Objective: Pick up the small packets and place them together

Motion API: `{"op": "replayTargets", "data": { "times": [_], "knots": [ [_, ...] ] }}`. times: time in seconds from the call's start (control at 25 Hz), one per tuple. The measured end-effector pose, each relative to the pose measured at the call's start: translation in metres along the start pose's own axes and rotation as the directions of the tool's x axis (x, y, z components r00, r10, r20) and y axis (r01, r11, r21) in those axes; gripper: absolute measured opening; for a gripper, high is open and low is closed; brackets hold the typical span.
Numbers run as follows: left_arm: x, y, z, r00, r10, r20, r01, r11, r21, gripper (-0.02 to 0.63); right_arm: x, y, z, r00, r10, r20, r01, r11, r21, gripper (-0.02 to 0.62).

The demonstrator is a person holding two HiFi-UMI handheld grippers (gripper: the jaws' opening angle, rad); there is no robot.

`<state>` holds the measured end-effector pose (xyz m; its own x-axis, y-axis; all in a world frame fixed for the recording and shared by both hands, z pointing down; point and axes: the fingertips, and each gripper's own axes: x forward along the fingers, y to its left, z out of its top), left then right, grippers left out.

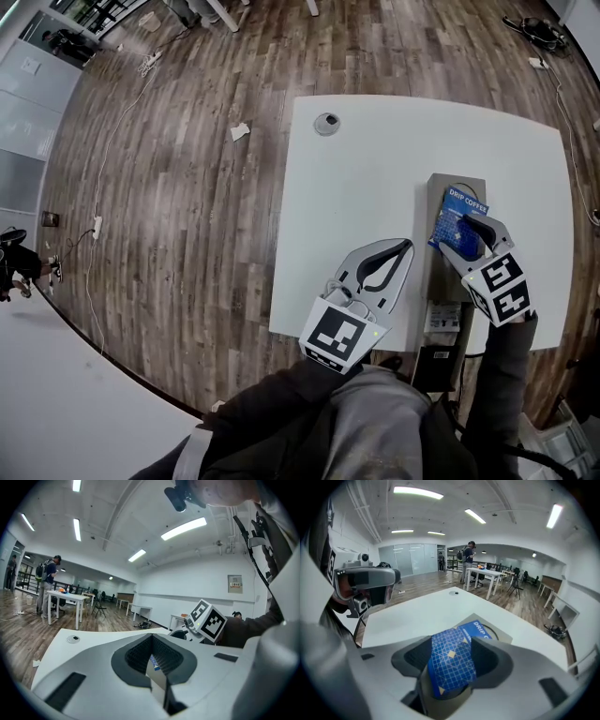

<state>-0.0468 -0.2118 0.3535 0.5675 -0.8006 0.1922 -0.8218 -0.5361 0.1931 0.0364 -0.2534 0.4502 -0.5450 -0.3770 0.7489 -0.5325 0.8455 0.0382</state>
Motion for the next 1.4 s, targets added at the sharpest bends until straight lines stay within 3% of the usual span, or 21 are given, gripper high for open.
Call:
{"op": "replayTargets", "data": {
  "times": [0.48,0.92,1.2,1.4],
  "knots": [
    [-0.007,-0.018,-0.002,1.000,-0.010,-0.004,0.010,1.000,0.025,0.002,-0.018,0.007,0.007,0.992,-0.073,0.100,0.073,0.997,0.003,0.250],
    [-0.042,-0.099,-0.006,0.998,-0.067,0.017,0.066,0.996,0.059,0.002,-0.085,0.057,-0.041,0.986,-0.104,0.129,0.103,0.995,0.012,0.250],
    [-0.080,-0.154,-0.023,0.997,-0.079,0.017,0.078,0.996,0.048,0.002,-0.089,0.140,-0.106,0.998,-0.060,0.016,0.062,0.994,-0.091,0.250],
    [-0.090,-0.150,-0.021,0.998,-0.057,0.027,0.055,0.996,0.066,0.002,-0.070,0.151,-0.114,0.993,-0.099,-0.060,0.086,0.977,-0.194,0.250]
  ]
}}
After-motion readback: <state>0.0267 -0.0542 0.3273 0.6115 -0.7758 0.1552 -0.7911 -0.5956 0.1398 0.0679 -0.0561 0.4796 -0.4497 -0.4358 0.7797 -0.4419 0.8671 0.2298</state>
